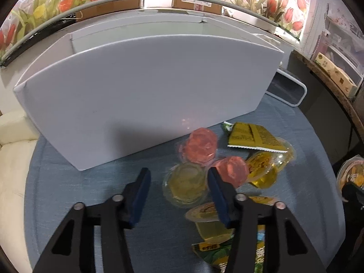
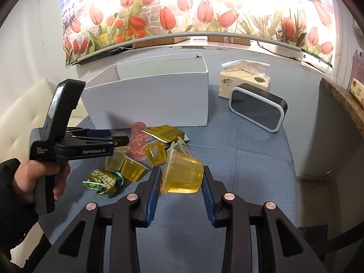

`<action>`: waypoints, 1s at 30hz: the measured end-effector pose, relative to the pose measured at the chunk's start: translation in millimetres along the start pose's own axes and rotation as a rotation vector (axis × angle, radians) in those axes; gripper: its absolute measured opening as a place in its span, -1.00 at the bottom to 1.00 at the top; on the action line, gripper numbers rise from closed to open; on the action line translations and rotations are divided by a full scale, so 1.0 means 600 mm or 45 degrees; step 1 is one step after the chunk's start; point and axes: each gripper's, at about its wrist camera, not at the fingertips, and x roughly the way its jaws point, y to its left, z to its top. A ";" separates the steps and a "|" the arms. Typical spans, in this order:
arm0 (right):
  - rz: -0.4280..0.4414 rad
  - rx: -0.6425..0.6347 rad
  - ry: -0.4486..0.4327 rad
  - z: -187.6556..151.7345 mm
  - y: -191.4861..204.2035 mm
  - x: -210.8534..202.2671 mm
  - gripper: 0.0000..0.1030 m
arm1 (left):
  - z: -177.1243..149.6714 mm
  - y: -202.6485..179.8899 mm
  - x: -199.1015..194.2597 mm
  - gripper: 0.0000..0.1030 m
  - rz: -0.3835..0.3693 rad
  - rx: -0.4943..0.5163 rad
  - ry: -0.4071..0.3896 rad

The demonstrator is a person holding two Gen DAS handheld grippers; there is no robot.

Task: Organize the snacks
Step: 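Grasp a pale yellow jelly cup with the left gripper while the right holds its cup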

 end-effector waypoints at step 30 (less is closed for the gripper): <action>0.029 -0.026 -0.038 0.022 0.029 -0.014 -0.26 | 0.029 -0.012 -0.145 -0.33 -0.008 0.068 -0.164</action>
